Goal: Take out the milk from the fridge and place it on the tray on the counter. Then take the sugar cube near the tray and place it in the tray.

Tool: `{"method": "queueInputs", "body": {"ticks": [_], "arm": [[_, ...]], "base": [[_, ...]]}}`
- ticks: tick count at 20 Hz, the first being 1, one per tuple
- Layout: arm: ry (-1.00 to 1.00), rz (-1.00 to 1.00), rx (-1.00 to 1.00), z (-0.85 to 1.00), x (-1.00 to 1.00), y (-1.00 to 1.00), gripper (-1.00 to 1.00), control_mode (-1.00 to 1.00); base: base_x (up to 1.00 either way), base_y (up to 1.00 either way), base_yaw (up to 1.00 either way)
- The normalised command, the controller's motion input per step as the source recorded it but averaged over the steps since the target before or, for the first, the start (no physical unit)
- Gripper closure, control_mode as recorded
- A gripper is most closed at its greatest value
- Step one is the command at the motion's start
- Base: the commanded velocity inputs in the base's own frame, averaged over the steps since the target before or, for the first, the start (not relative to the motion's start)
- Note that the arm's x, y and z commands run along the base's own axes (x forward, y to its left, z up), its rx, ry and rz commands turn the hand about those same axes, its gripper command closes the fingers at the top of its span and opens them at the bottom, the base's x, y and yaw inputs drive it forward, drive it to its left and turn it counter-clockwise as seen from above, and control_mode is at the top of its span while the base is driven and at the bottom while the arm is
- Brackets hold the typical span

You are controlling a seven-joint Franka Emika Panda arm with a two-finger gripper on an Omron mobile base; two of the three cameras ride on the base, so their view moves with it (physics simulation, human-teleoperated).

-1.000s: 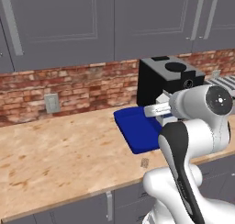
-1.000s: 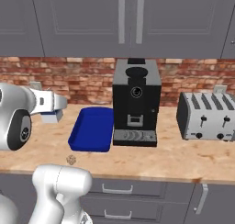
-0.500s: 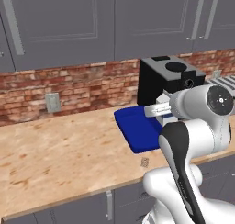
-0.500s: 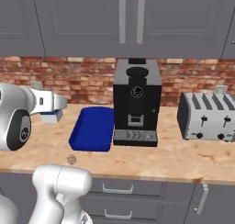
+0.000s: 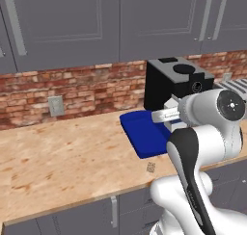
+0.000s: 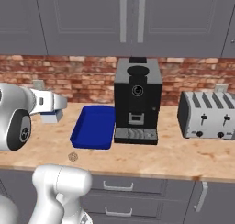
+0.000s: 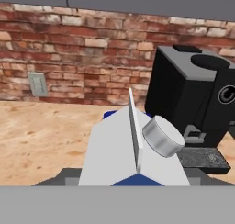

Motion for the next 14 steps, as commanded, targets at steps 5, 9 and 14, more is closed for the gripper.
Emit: {"method": "queueInputs", "body": {"ticks": [5, 9, 14], "arm": [[0.0, 0.0, 0.0, 0.0, 0.0, 0.0, 1.0, 1.0], [0.0, 0.0, 0.0, 0.0, 0.0, 0.0, 1.0, 1.0], [0.0, 0.0, 0.0, 0.0, 0.0, 0.0, 1.0, 1.0]], "base": [[-0.18, -0.07, 0.0], [0.0, 0.0, 0.0], [0.0, 0.0, 0.0]]}}
